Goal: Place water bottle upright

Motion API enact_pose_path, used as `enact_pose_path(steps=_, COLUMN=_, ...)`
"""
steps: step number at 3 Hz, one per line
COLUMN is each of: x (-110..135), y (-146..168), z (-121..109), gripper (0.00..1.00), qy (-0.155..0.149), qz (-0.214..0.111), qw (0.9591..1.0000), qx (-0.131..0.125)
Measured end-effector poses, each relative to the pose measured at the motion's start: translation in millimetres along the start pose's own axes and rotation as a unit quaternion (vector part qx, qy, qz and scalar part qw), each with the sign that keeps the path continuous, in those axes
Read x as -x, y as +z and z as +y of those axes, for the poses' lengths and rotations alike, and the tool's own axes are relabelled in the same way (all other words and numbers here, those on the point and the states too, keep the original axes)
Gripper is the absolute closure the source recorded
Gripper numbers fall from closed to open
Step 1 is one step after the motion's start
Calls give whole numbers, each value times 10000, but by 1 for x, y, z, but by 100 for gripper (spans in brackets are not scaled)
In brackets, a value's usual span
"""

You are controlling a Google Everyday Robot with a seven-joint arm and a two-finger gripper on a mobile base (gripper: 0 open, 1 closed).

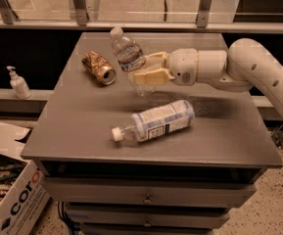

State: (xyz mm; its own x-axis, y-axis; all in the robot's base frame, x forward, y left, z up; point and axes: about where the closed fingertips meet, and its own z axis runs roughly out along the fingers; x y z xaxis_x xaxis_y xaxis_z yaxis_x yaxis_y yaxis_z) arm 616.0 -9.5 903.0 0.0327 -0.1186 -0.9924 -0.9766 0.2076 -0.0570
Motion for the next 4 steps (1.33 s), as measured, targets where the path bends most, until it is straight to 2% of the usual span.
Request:
enact_pose_path(steps=1, x=-9, y=0, z=-1, gripper=100, qy=-41, qz=-132, qw=9999, qx=-99)
enact_pose_path(steps=3, x=-36, y=-10, z=-3, gripper=100, qy=-31, qz=-111, qw=9995, qx=-284)
enact_pose_path(steps=4, x=-33, y=-10, z=-3, gripper=100, qy=-30, qz=-111, qw=9995, qx=-285)
